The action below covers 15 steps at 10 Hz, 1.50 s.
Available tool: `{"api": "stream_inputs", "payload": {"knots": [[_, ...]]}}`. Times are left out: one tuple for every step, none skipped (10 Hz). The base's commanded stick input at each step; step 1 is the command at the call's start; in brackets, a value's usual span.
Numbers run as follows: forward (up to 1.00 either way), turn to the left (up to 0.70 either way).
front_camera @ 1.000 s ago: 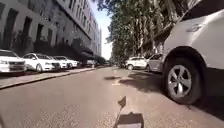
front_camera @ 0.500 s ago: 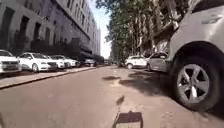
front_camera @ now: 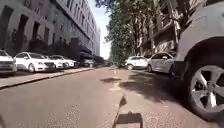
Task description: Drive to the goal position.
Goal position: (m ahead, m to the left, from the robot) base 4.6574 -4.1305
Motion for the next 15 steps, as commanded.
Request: {"api": "stream_inputs", "payload": {"knots": [[0.7, 0.0], [0.7, 0.0], [0.7, 0.0], [0.7, 0.0], [0.7, 0.0], [0.7, 0.0], [0.7, 0.0], [0.7, 0.0], [0.7, 0.0], [0.7, 0.0], [0.7, 0.0], [0.7, 0.0], [0.7, 0.0], [0.7, 0.0], [0.7, 0.0]]}}
